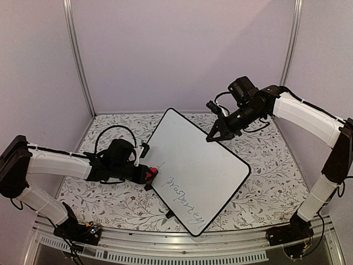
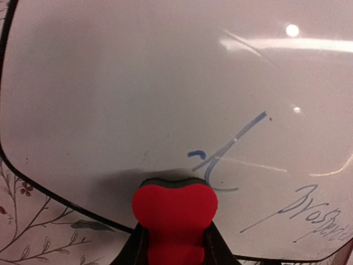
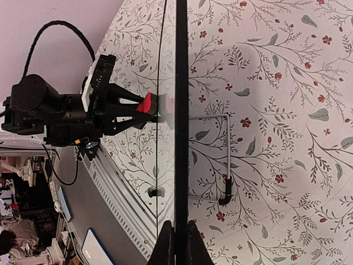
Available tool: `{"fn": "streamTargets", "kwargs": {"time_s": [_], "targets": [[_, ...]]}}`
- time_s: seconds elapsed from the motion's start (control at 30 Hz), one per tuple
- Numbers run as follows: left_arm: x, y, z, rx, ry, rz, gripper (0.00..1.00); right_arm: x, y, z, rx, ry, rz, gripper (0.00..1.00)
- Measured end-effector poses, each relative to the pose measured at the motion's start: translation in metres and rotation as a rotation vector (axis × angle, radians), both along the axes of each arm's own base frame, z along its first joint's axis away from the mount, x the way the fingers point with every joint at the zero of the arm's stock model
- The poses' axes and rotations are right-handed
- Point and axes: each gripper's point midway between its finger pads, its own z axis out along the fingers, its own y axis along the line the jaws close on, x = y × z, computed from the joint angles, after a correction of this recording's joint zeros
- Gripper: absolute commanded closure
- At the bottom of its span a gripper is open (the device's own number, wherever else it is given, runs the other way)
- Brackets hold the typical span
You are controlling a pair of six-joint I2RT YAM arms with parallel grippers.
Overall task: Erase the whiteboard
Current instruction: Erase the center of the whiteboard.
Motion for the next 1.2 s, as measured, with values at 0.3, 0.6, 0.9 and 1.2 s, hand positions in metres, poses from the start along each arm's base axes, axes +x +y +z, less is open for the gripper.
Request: {"fn": "streamTargets", "kwargs": {"time_s": [0.3,0.6,0.9,1.2], "targets": [[0.03,-0.005,0.014,-0.012,-0.037,0.018,1.0,0.002,-0.002,-0.001,-0.006,0.003,-0.014,1.0],[0.06,0.003,0.03,-0.043,-0.073,0.087,1.0,0.002,0.0,0.0,0.001,-0.001,-0.012,1.0],[0.06,0.003,0.027,-0.083,-0.064,0.093,1.0,0.003,0.0,0.0,0.002,-0.003,-0.009,1.0],[0.025,-0.001,0.008,-0.091,-0.046,0.051,1.0,0.003,0.0,0.0,-0.001,0.002,-0.01,1.0]]}}
